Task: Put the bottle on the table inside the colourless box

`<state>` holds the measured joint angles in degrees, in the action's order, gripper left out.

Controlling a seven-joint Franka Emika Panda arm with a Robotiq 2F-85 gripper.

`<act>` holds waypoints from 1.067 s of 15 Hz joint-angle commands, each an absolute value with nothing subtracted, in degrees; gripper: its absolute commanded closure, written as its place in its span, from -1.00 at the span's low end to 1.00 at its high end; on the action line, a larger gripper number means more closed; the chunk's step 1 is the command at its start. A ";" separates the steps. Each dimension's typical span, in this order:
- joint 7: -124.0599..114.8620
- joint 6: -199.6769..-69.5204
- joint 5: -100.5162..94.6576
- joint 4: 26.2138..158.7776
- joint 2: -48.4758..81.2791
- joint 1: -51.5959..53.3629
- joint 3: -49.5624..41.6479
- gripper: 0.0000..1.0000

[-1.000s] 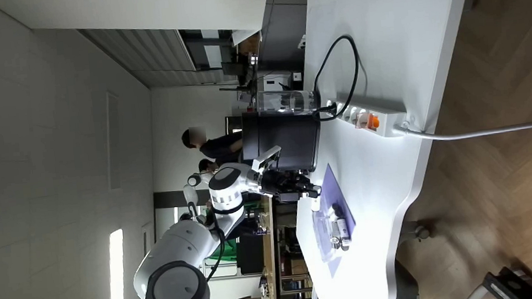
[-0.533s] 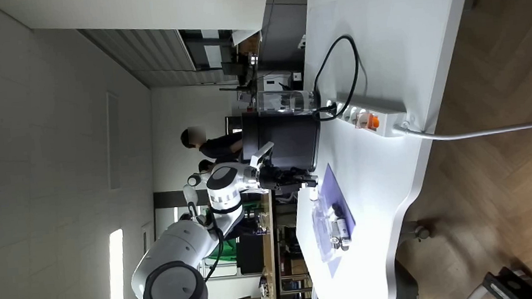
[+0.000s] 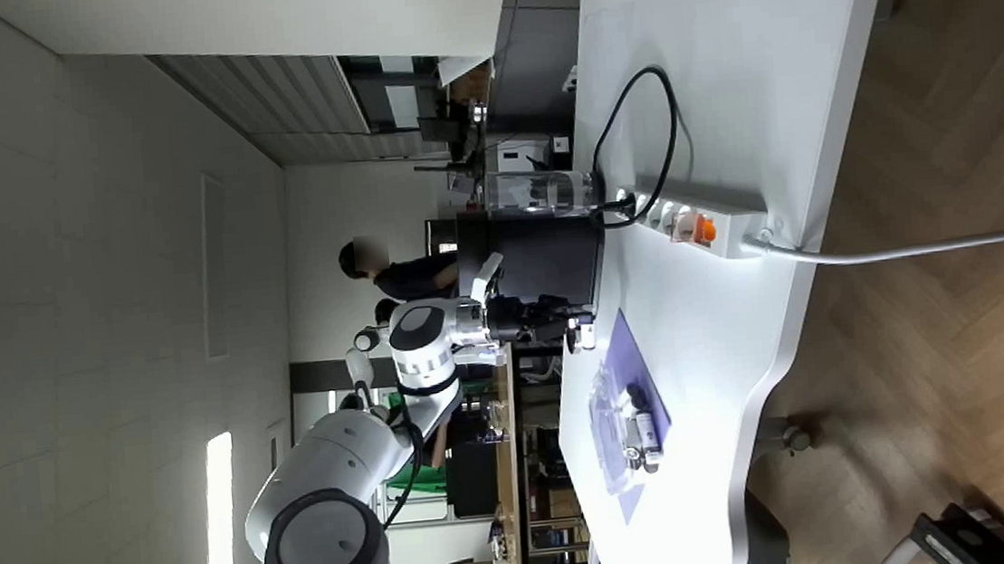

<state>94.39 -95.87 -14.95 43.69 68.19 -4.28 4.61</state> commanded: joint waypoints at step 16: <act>92.92 -100.93 -19.76 62.83 57.10 -3.45 3.42 0.86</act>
<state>94.39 -98.52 -18.69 55.88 61.61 -3.65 3.86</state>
